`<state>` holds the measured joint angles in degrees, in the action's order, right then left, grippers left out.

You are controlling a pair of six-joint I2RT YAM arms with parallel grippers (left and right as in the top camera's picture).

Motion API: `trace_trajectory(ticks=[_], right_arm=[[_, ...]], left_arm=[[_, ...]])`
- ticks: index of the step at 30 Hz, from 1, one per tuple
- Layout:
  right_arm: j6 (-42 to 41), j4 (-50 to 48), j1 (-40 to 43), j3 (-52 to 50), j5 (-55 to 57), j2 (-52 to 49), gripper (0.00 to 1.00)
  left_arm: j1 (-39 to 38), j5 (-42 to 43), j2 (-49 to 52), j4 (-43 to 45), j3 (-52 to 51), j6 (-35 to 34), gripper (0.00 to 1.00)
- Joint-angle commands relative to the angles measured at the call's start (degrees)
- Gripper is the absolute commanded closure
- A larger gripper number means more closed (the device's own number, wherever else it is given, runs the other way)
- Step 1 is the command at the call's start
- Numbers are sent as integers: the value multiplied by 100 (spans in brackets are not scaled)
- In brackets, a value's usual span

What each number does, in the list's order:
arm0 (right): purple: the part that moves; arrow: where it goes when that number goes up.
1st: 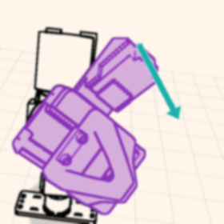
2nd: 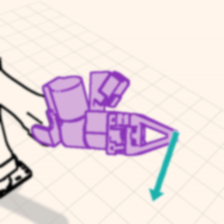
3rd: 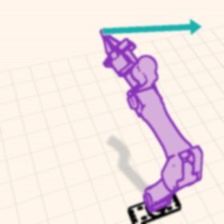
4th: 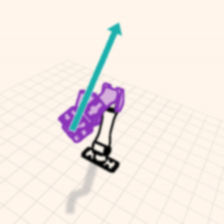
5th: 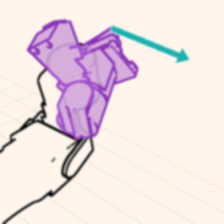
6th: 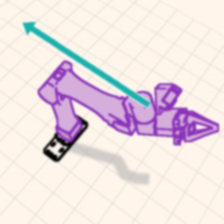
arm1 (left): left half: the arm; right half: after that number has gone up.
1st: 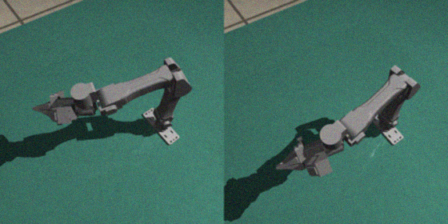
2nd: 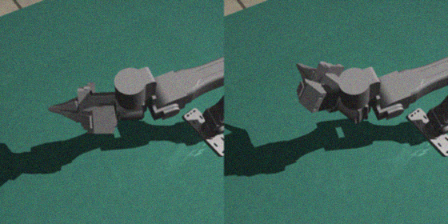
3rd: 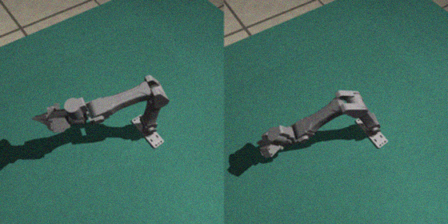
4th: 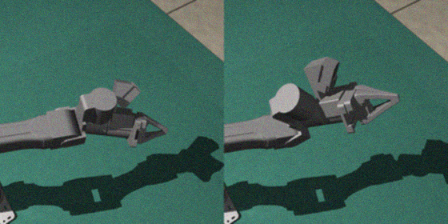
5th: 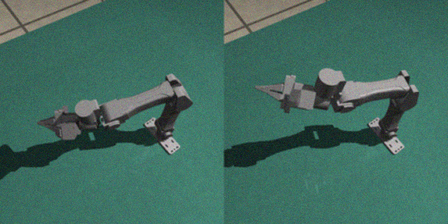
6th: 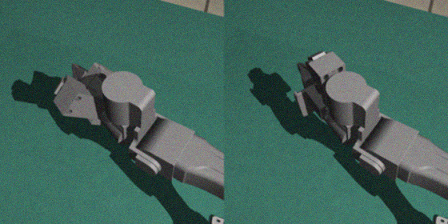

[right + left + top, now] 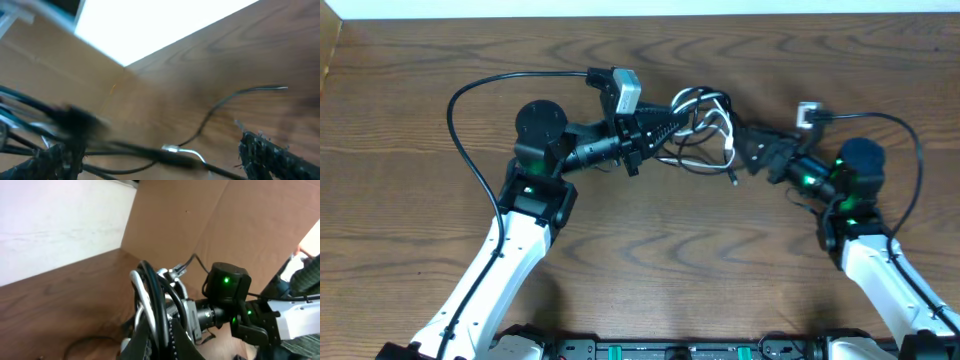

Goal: Untangle cables

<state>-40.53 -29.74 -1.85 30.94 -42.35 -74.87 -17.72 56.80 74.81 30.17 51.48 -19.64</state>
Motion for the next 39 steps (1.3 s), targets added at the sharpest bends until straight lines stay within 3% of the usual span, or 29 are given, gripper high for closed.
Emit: trace_trajectory(ticks=[1, 8, 17, 31, 39], right_arm=[[57, 17, 501, 24, -258, 24, 5], [-234, -247, 780, 24, -1115, 24, 2], [-1196, -1864, 774, 24, -2234, 24, 1], [-1213, -2046, -203, 24, -1314, 24, 1], [-1213, -2072, -293, 24, -1152, 24, 7]], left_arm=[[197, 264, -28, 31, 157, 52, 92], [227, 428, -28, -13, 157, 52, 92], [225, 407, -20, -15, 157, 55, 92], [22, 409, -20, -317, 125, 59, 92], [22, 413, -20, -566, 125, 205, 92]])
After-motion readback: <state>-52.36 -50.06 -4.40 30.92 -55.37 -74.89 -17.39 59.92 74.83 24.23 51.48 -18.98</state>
